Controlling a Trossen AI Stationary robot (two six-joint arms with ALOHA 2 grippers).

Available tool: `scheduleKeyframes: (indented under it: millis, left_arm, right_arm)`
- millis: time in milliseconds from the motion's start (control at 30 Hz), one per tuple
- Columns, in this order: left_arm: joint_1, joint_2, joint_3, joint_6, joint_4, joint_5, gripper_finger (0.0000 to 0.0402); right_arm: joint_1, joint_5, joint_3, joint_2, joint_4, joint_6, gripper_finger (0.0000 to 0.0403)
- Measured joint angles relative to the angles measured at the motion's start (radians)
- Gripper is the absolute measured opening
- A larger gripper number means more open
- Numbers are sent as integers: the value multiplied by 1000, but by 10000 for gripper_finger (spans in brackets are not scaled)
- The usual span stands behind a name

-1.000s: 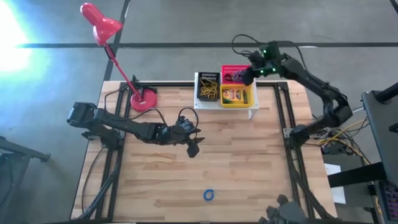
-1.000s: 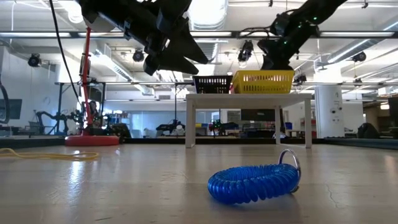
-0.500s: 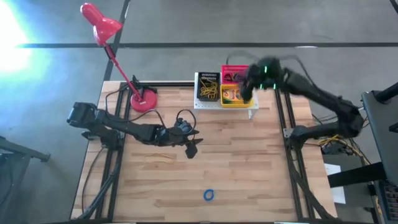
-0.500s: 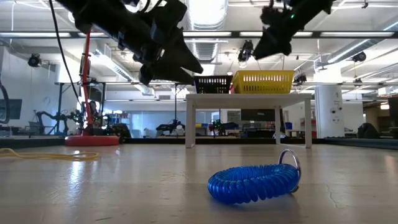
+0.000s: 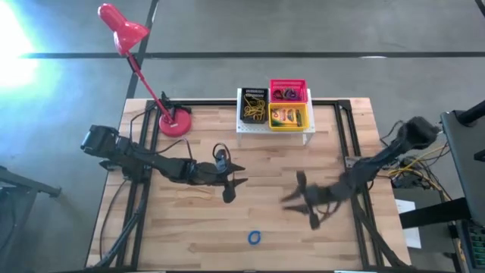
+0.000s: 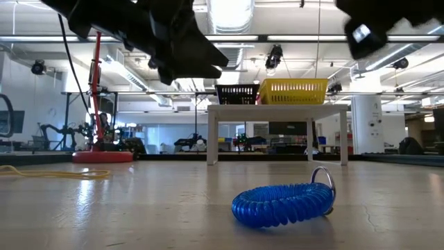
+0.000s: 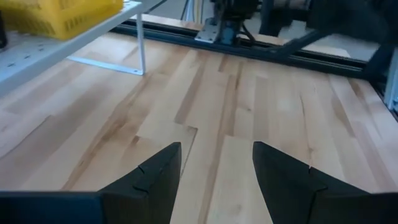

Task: Pick & Place Office Desk Supplies
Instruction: Put the blue spring keychain into the red bin on the shelf

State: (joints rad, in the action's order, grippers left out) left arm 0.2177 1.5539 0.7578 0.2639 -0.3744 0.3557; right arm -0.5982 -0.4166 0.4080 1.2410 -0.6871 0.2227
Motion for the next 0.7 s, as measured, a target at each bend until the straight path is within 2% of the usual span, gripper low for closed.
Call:
scheduleKeyframes:
  millis: [100,167,267,333,433,600,700]
  left_arm:
    - [8,0,0,-15,-3,0,204]
    - [8,0,1,-13,-5,0,204]
    - [7,0,1,4,-12,0,204]
    - [10,0,2,19,-14,0,204]
    - [17,0,1,24,-13,0,204]
    - [37,0,-8,67,-9,0,204]
    - [65,-2,-11,87,16,0,204]
  right_arm:
    - [-86,-109,-37,162,-200,141,107]
    - [-107,-154,-36,273,-288,180,110]
    - [-92,-212,15,423,-352,244,122]
    - [-53,-188,61,503,-353,295,135]
    - [31,-8,116,593,-337,326,158]
    - [180,468,221,687,-317,231,184]
    - [226,597,297,720,-221,87,186]
